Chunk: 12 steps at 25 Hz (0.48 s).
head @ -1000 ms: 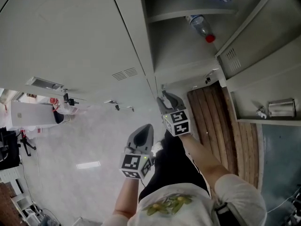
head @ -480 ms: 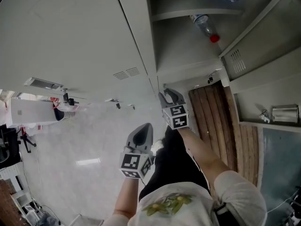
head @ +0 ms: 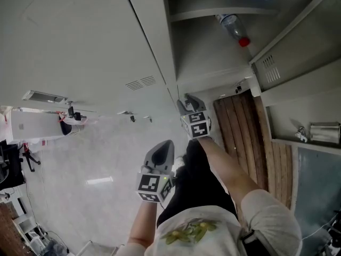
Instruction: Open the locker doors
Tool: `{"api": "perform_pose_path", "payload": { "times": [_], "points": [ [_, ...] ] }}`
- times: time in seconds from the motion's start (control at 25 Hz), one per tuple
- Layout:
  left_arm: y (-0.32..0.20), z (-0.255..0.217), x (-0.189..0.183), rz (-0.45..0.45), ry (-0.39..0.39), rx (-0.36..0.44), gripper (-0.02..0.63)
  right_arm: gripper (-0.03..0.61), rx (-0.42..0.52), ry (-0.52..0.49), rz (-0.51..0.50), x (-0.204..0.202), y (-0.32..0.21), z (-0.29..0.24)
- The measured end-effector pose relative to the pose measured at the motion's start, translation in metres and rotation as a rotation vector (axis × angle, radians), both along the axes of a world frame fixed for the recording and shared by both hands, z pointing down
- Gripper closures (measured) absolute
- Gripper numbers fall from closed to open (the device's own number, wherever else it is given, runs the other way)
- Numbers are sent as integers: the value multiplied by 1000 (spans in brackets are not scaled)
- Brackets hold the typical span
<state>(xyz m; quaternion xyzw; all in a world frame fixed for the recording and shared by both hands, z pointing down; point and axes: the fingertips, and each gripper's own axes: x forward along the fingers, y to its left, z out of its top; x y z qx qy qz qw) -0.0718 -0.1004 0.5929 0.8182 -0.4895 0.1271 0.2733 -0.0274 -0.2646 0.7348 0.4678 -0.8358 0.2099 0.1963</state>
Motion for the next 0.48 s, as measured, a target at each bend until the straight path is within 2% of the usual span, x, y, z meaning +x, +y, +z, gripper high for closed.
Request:
{"api": "perform_pose_path", "payload": {
  "times": [0.48],
  "points": [
    [-5,1,-6,-11,-6,12,584,426,-27,22,-15,-7,-10,9]
  ]
}}
